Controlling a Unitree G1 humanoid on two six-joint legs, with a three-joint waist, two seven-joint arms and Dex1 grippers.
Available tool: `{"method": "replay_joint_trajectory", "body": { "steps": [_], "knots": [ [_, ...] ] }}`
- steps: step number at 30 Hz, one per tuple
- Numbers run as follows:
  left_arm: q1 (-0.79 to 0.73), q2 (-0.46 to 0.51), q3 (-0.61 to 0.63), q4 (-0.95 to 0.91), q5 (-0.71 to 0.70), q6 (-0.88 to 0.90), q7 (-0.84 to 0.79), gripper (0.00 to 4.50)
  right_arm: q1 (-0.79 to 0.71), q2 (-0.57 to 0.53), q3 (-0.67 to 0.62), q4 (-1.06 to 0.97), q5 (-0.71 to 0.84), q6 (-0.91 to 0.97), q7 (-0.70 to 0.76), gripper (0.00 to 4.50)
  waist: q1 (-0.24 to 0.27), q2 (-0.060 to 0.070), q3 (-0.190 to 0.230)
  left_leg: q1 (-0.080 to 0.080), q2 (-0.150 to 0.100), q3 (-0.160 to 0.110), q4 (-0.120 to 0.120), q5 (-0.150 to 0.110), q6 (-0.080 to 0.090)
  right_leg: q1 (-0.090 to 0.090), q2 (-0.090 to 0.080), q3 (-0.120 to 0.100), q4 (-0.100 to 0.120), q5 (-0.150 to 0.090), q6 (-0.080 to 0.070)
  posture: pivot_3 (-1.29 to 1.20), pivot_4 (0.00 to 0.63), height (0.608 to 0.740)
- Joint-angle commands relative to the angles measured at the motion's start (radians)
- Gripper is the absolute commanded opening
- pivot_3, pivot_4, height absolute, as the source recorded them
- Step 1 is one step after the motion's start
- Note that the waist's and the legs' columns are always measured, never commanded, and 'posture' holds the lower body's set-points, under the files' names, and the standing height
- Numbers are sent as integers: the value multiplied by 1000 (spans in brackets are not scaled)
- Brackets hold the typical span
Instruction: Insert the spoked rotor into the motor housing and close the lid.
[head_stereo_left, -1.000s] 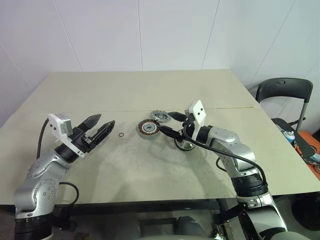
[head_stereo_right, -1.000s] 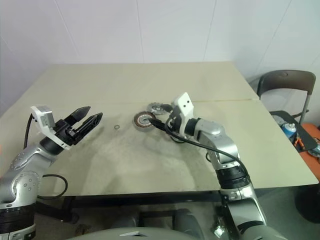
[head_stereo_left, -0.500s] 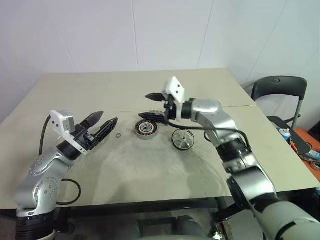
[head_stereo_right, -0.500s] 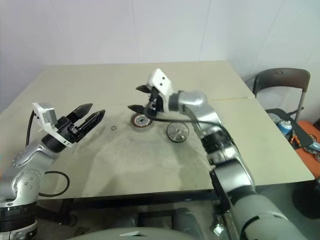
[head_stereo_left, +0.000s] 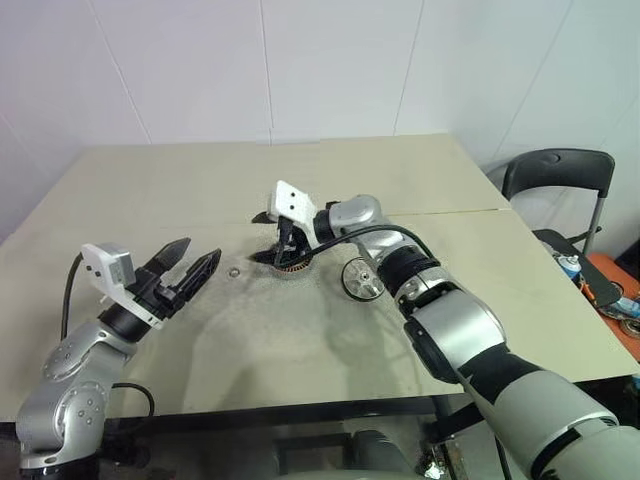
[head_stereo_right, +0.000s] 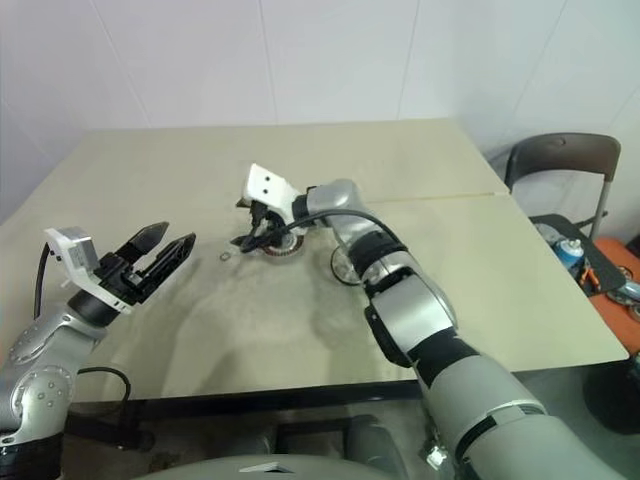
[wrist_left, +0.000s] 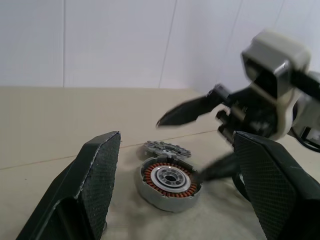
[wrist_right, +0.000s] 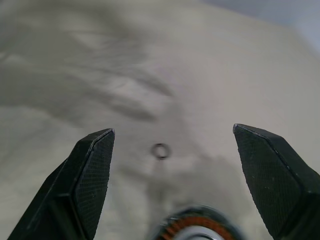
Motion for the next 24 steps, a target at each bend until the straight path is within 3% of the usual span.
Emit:
{"method": "replay_joint_trajectory", "body": {
  "steps": [1, 24],
  "knots": [
    [7, 1, 19, -84, -20, -6, 31, 3804, -57, 21, 17, 16, -43, -53, 56, 4002, -1, 0, 0, 0, 0, 0, 0, 0, 0, 0, 0, 0, 0, 0, 0, 0, 0, 740],
    [27, -28, -25, -97, -12, -18, 67, 3804, -8, -76, 135, 158, -367, -140, -127, 4002, -23, 0, 0, 1, -1, 0, -2, 1, -2, 0, 1, 0, 1, 0, 0, 0, 0, 740]
  ]
}}
